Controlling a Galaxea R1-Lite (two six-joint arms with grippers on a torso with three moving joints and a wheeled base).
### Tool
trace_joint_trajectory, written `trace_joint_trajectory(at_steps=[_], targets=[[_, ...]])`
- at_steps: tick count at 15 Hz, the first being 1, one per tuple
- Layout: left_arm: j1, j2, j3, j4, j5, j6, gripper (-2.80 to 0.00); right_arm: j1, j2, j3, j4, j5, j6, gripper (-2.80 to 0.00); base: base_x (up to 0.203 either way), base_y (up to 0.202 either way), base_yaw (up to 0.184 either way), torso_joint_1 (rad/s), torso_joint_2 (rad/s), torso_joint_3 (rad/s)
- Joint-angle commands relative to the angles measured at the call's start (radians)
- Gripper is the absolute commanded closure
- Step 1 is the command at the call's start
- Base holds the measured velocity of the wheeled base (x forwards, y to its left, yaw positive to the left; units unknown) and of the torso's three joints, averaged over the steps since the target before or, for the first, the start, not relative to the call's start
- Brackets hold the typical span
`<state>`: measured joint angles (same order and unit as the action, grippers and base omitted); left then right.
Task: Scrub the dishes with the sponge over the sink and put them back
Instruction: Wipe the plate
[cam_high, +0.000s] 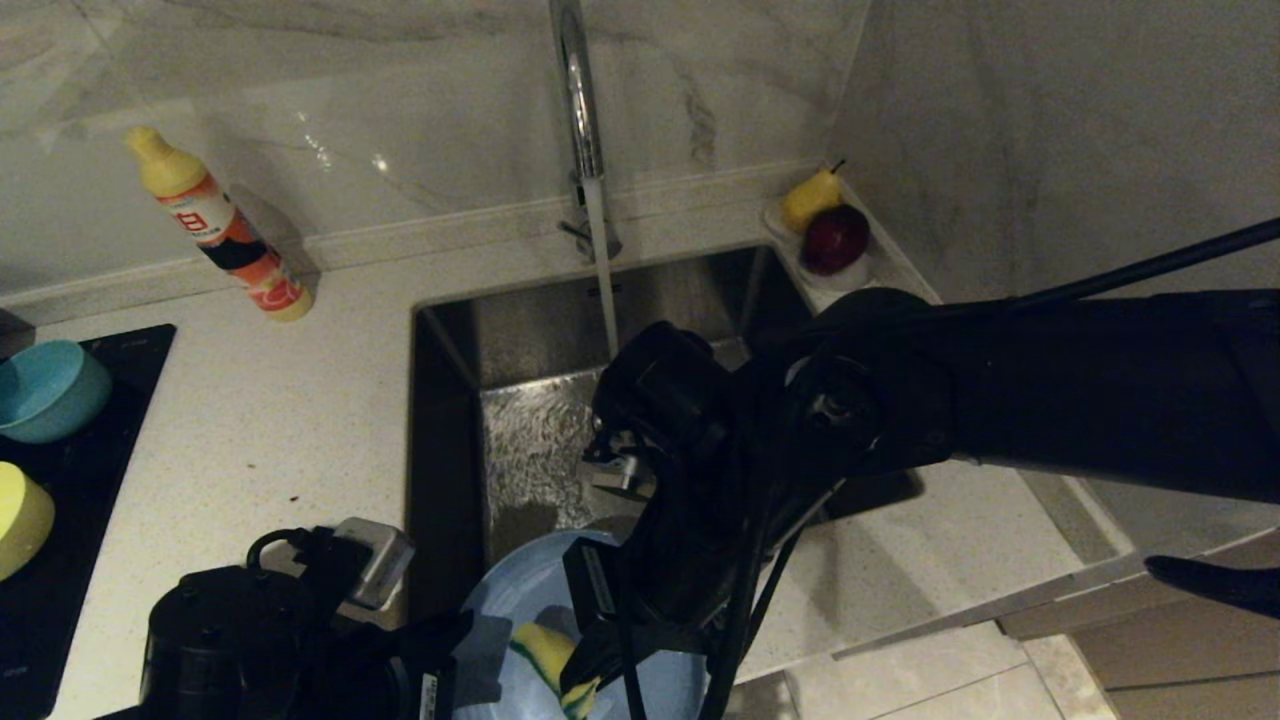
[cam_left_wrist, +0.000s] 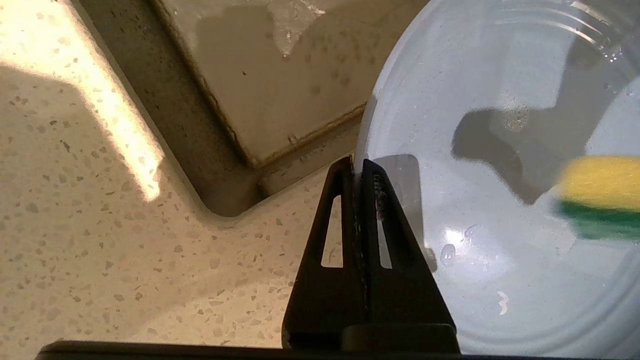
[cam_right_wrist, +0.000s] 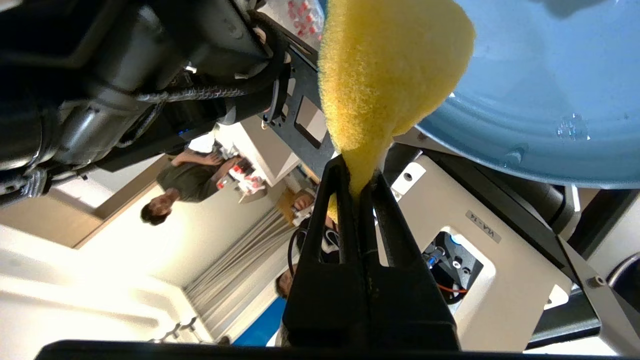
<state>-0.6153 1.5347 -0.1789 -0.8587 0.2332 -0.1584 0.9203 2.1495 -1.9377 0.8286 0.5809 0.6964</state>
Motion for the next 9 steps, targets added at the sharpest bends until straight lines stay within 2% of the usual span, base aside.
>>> trace_joint_trajectory(at_steps=[1, 4, 9], targets=[[0.0, 0.001, -0.001, -0.005, 0.002, -0.003, 0.0, -0.005, 0.032, 0.0, 0.006, 0.014, 0.003, 0.0, 0.0, 0.0, 0.0, 0.0, 0.0, 0.0], [0.0, 0.002, 0.001, -0.005, 0.002, -0.003, 0.0, -0.003, 0.035, 0.0, 0.006, 0.049, 0.005, 0.0, 0.0, 0.0, 0.0, 0.0, 0.0, 0.0], [-0.001, -0.013, 0.018, -0.005, 0.003, -0.001, 0.0, -0.034, 0.087, 0.0, -0.015, 0.058, 0.007, 0.0, 0.0, 0.0, 0.0, 0.0, 0.0, 0.0]])
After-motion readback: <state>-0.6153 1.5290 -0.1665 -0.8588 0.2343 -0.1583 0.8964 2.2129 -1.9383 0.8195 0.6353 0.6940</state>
